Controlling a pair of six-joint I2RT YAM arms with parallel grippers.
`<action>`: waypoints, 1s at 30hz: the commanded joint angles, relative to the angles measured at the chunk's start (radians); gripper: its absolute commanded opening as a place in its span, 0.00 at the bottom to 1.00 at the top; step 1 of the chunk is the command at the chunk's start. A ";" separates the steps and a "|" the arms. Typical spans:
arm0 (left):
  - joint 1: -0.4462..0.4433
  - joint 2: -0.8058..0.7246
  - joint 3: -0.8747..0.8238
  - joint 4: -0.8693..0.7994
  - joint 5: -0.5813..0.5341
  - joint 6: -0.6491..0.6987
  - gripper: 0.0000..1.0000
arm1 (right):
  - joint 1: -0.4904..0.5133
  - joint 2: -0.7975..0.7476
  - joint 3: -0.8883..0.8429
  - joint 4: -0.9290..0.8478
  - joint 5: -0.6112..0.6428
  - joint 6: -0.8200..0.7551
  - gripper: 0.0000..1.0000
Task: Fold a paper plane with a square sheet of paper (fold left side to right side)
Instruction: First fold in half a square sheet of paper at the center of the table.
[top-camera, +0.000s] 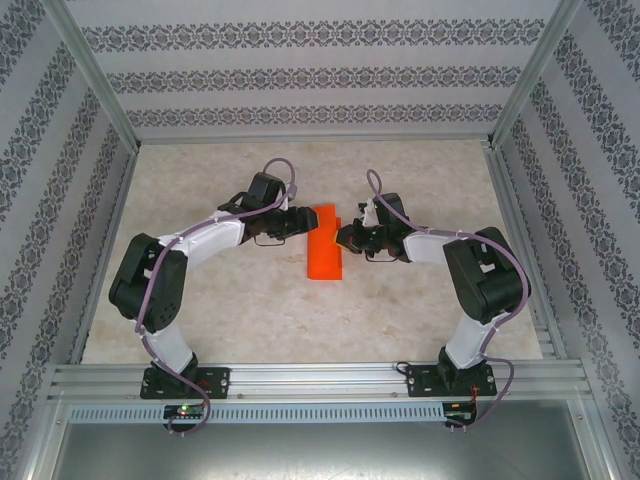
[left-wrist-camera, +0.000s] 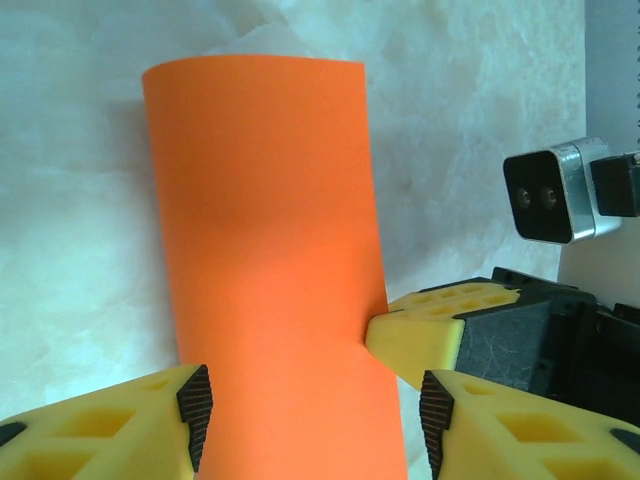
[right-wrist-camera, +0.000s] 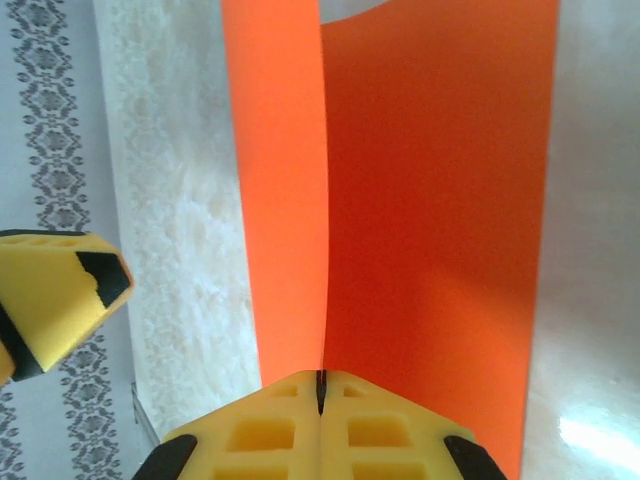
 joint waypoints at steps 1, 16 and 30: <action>-0.009 0.044 0.005 -0.066 -0.033 0.007 0.62 | 0.009 0.009 0.036 -0.049 0.037 -0.055 0.00; -0.038 0.197 0.100 -0.101 -0.019 0.004 0.57 | 0.011 0.036 0.050 -0.111 0.081 -0.100 0.05; -0.057 0.256 0.144 -0.179 -0.061 0.033 0.45 | 0.007 -0.030 0.086 -0.266 0.178 -0.205 0.32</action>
